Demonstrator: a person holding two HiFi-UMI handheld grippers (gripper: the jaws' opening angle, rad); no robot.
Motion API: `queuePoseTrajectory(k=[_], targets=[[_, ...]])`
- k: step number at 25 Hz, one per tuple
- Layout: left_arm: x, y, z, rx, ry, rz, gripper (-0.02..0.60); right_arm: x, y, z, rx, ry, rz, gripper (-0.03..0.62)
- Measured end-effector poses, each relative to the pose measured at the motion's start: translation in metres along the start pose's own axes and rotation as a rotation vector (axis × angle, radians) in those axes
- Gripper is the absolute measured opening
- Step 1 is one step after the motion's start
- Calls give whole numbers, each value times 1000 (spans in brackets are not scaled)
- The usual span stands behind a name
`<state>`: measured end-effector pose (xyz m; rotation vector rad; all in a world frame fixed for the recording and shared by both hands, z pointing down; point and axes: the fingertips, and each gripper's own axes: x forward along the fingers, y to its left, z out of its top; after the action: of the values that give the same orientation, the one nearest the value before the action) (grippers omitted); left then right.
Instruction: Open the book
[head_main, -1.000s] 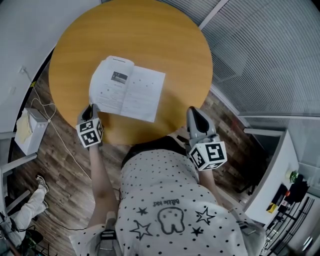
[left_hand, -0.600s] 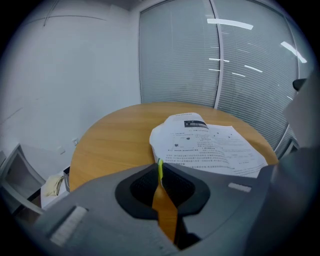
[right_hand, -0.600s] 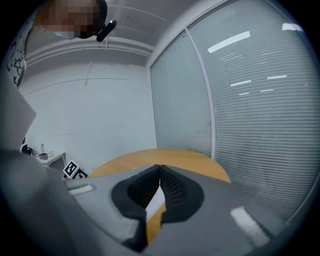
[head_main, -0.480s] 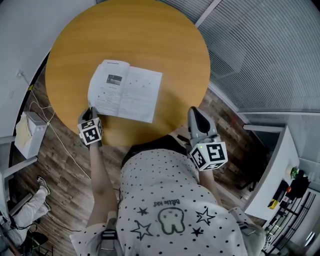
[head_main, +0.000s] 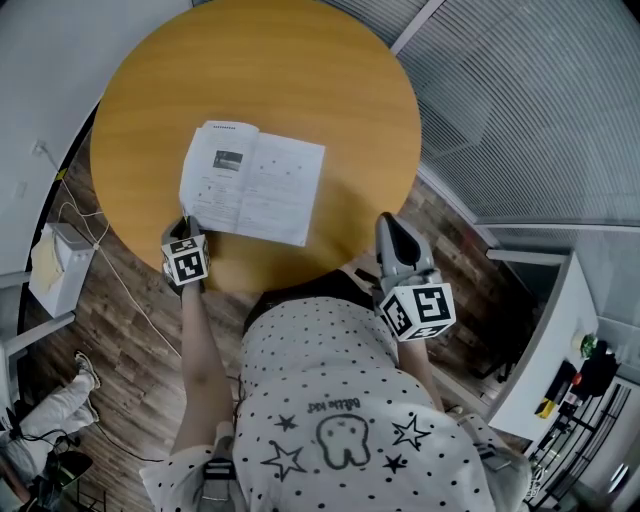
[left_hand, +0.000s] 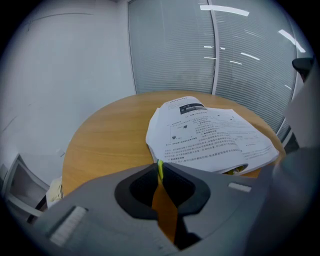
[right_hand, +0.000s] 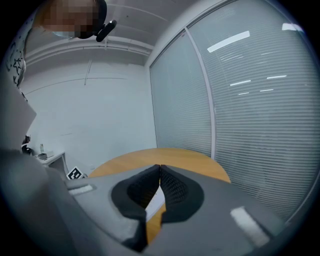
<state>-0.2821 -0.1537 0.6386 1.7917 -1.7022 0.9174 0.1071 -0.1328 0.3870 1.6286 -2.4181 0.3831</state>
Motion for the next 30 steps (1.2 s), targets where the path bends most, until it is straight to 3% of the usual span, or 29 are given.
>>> queuePoseTrajectory(k=[10, 12, 15, 17, 27, 30], targets=[[-4, 2, 1, -38, -11, 1, 49, 0, 6, 0, 0, -1, 14, 5], [-9, 5, 0, -49, -19, 15, 88, 0, 7, 1, 0, -1, 16, 5], [-17, 9, -1, -88, -46, 19, 194, 1, 7, 1, -1, 0, 16, 5], [-22, 9, -2, -126, -64, 8, 219, 3, 7, 0, -1, 2, 20, 5], [-38, 5, 14, -143, -126, 5, 230, 6, 12, 4, -8, -11, 46, 5], [-41, 3, 24, -137, -151, -4, 200, 4, 9, 4, -8, -14, 40, 5]])
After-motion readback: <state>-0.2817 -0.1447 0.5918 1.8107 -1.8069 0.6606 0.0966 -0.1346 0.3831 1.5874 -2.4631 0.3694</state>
